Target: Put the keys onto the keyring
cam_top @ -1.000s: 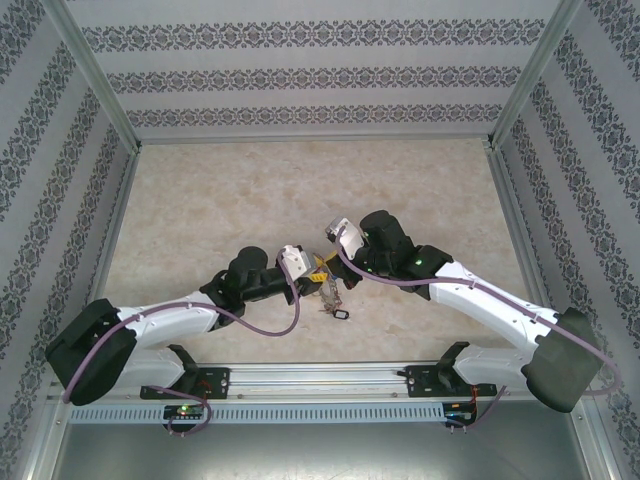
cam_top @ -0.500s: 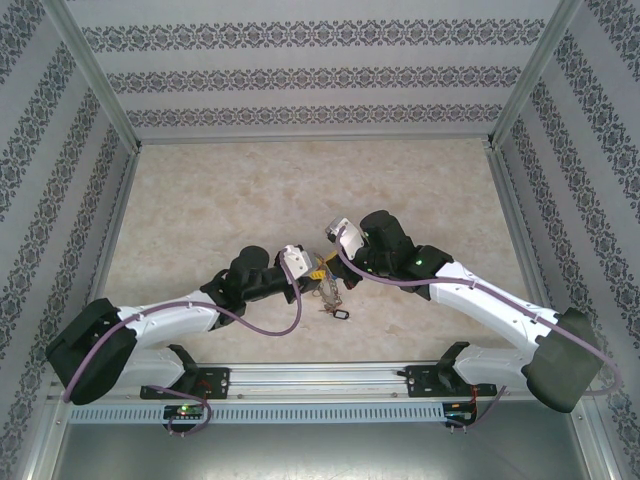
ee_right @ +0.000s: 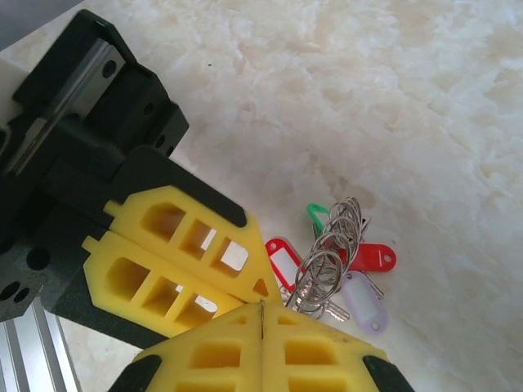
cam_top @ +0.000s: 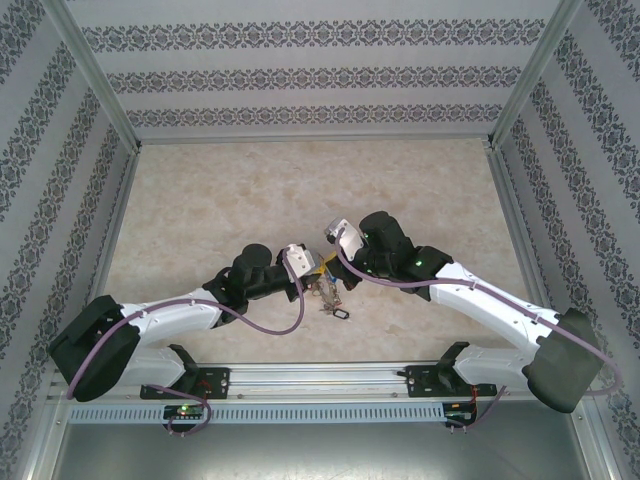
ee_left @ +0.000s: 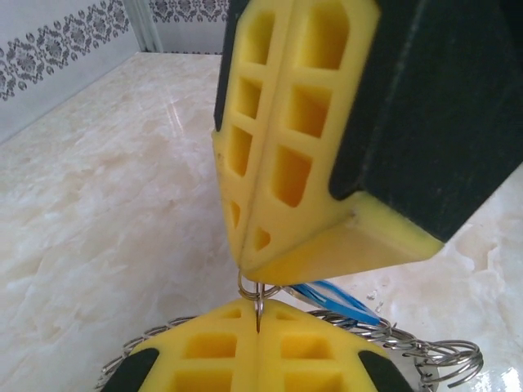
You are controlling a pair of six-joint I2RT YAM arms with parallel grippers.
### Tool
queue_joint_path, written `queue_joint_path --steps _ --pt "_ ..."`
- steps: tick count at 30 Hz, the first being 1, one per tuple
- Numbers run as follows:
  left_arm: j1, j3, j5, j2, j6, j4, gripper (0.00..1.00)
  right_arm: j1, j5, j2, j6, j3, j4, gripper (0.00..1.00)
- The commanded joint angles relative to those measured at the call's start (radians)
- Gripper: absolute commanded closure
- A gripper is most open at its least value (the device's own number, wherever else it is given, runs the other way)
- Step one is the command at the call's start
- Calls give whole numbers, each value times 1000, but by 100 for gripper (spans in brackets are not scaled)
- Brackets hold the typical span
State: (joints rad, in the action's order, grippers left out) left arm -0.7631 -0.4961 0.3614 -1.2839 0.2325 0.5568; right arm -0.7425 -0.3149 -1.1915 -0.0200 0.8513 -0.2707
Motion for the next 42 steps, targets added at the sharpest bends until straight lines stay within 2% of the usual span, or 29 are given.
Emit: queue_joint_path --steps 1,5,34,42 --pt "-15 -24 -16 4 13 -21 100 -10 29 30 12 21 2 100" --pt "-15 -12 -29 12 2 4 100 6 76 35 -4 -9 6 100" --pt "-15 5 -70 5 -60 57 100 28 99 46 -19 -69 20 100" --pt "-15 13 -77 10 -64 57 93 24 61 73 -10 -74 39 100"
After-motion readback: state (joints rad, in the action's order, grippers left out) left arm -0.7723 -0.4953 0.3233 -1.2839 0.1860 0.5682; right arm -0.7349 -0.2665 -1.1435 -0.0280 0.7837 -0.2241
